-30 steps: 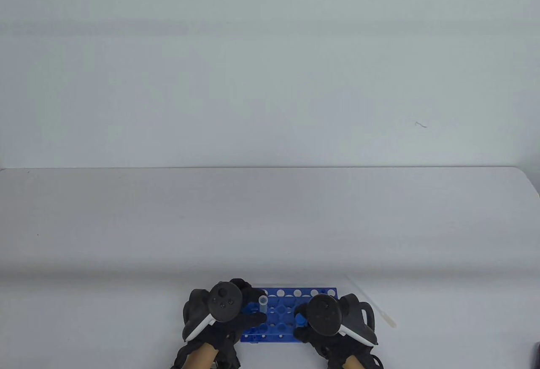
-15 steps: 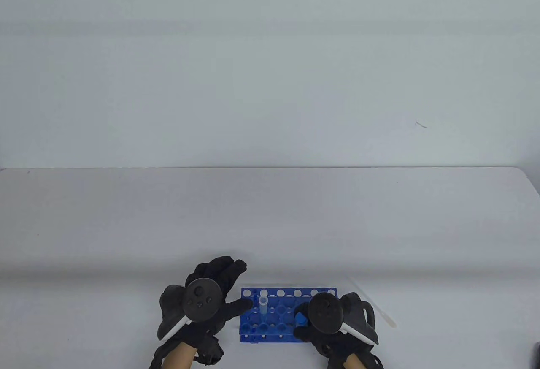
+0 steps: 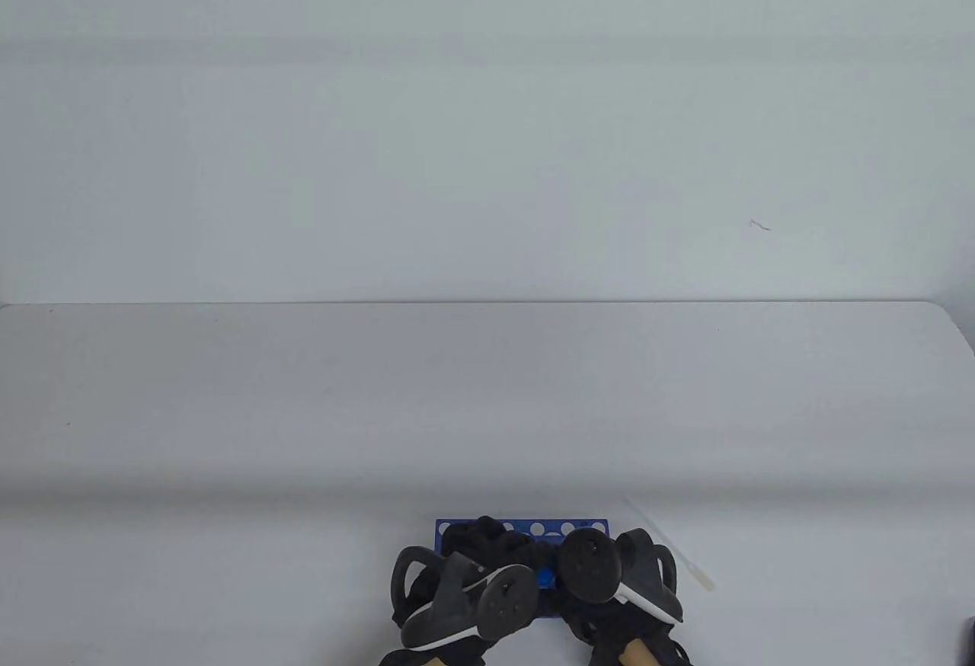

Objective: Press a plastic transfer pipette bulb to move liquid between test tubes

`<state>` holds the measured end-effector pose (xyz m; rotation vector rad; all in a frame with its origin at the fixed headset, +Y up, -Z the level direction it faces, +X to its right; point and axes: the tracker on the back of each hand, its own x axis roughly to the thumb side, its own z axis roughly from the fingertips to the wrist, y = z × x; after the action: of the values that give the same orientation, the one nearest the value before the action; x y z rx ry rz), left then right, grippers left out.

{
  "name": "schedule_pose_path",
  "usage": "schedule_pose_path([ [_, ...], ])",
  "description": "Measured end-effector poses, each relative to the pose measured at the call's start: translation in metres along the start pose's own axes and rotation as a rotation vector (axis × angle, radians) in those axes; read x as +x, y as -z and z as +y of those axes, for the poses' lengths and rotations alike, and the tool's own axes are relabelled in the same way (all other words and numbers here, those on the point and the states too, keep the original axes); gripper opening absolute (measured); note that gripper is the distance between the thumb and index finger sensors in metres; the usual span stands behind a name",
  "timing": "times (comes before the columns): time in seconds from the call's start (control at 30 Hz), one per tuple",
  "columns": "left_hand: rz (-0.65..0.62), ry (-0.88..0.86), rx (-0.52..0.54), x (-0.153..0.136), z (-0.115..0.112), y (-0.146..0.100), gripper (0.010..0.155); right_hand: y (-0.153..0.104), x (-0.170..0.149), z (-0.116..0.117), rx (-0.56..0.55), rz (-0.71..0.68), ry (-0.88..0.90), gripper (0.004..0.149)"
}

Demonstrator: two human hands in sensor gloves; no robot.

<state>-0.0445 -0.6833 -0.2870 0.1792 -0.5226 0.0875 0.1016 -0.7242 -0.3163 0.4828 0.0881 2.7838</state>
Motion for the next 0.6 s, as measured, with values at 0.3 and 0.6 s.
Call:
schedule_pose_path([
  [0.3, 0.03, 0.041, 0.088, 0.008, -0.008, 0.001, 0.056, 0.001, -0.001, 0.001, -0.007, 0.002, -0.003, 0.053],
  [0.6, 0.061, 0.064, 0.103, 0.007, -0.011, 0.001, 0.059, 0.0, 0.0, 0.002, -0.018, -0.004, -0.02, 0.052],
])
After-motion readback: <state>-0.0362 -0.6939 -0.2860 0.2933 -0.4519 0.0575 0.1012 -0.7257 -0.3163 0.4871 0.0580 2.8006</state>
